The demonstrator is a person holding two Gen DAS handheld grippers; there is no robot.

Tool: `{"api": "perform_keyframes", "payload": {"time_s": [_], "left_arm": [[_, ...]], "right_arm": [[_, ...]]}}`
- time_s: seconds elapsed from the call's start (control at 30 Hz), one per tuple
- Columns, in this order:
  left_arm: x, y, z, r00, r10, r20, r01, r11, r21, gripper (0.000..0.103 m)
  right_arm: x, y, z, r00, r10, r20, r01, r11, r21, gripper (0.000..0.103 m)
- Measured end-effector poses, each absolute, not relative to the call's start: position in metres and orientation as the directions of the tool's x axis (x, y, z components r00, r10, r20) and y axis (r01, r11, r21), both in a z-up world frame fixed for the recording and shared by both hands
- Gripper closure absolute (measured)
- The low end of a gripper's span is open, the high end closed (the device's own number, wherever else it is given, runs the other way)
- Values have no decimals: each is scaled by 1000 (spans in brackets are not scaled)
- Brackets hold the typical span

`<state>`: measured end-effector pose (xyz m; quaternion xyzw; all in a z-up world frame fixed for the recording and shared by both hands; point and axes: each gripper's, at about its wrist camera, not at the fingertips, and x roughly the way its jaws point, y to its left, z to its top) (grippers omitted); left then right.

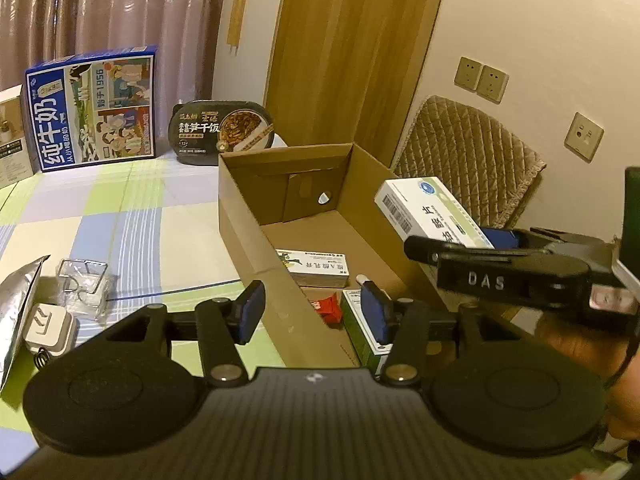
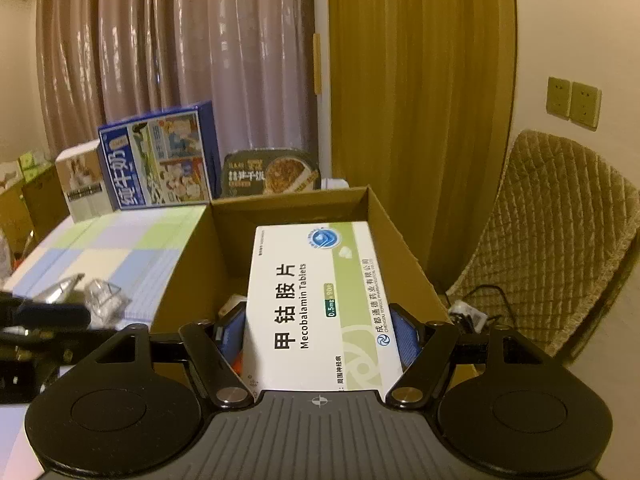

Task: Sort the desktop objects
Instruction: 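Open both tools to drop the two medicine boxes into the cardboard box, then move both tools back toward the silver foil bag and black cable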

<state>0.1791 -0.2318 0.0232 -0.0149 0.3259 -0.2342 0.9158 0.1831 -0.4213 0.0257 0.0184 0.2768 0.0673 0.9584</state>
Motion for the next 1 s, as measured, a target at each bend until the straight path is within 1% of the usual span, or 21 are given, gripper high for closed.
{"api": "perform_keyframes", "payload": {"time_s": [0.03,0.13,0.17,0.4,0.5,0.6,0.8,0.87,1.0], "left_arm": [[179,-230,23,678,-438,-591,417,891,-182,55],[177,-224,22,678,-438,-590,403,893,-200,49],[176,-221,21,679,-439,-588,397,894,-208,46],[168,-207,17,679,-427,-597,376,901,-217,45],[161,-201,16,679,-419,-603,370,905,-211,43],[154,-193,16,684,-406,-607,358,911,-205,37],[135,-172,20,696,-379,-610,341,922,-184,34],[131,-164,20,698,-369,-613,331,926,-181,28],[120,-147,22,704,-344,-622,304,937,-173,24]], "right_arm": [[185,-423,25,832,145,-535,-115,989,88,29],[181,-426,25,834,139,-534,-106,990,92,26],[178,-427,24,833,138,-536,-105,990,92,26],[150,-433,22,821,124,-557,-69,990,119,22],[136,-431,23,818,125,-562,-64,990,127,22],[124,-425,27,814,130,-566,-66,989,133,21],[104,-409,32,799,147,-584,-71,986,151,18],[97,-403,34,796,147,-588,-68,986,154,17],[86,-391,38,788,160,-594,-78,984,162,16]]}}
